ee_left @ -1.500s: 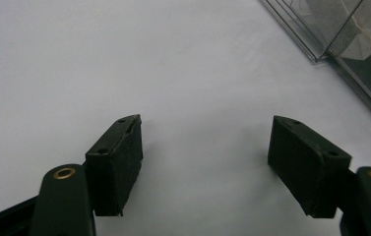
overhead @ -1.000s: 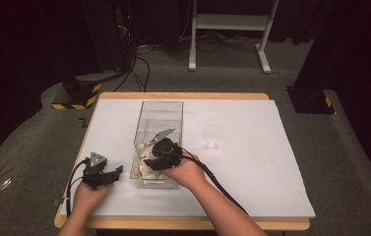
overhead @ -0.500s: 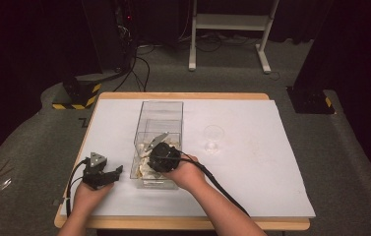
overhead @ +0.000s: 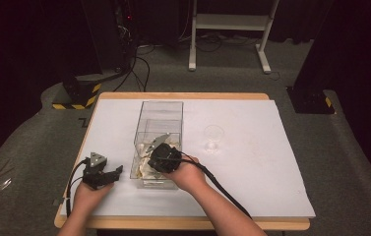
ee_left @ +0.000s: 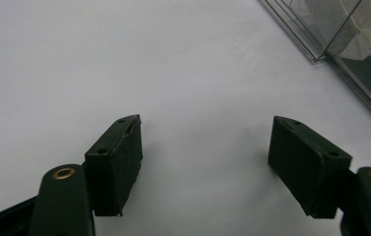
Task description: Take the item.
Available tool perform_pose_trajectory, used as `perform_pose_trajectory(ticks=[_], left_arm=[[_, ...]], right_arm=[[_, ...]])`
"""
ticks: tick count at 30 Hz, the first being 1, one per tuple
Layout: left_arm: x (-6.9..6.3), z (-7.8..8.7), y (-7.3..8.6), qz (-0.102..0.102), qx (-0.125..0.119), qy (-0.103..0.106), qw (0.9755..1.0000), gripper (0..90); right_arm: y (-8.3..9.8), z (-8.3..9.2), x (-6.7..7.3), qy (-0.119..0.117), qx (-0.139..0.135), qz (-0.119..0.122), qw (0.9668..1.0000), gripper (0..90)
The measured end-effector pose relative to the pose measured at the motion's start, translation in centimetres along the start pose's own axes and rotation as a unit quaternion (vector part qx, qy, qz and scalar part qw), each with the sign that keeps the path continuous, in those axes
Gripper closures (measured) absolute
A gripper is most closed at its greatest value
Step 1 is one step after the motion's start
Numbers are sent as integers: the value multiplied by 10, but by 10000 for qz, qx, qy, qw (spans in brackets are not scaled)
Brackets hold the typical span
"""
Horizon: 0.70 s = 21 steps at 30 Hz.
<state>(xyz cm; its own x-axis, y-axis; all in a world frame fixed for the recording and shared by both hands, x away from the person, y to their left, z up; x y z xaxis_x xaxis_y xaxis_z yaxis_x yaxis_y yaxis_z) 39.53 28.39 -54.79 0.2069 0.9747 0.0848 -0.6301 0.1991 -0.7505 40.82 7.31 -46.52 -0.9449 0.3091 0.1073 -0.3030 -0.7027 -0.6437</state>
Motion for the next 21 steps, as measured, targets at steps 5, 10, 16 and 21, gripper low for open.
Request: perform_pose_trajectory(ticks=[5,10,16,21], left_arm=[[0,0,0,-6,-1,0,10000,291],[0,0,0,-6,1,-3,10000,291],[0,0,0,-7,-7,-9,10000,291],[0,0,0,-5,-3,-9,10000,291]], right_arm=[[0,7,2,-28,-205,-44,9998,900],[2,14,2,-58,-413,-122,9991,900],[4,23,2,-44,-658,-192,9976,900],[6,29,3,-4,-850,-205,9962,900]])
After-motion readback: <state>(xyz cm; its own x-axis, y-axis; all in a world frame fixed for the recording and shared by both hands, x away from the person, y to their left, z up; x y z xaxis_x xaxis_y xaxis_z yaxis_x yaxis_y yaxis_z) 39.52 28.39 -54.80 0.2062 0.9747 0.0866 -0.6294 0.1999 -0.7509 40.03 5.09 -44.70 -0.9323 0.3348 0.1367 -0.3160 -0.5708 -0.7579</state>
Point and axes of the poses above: each handheld gripper's, and its own axes: z roughly backward along the jaws, y roughly out of its underside, x roughly to its left, the point moved 6 cm from there along -z, roughly forward along the jaws, and after that the axes turned 7 degrees about -y, right-handed, at the moved point
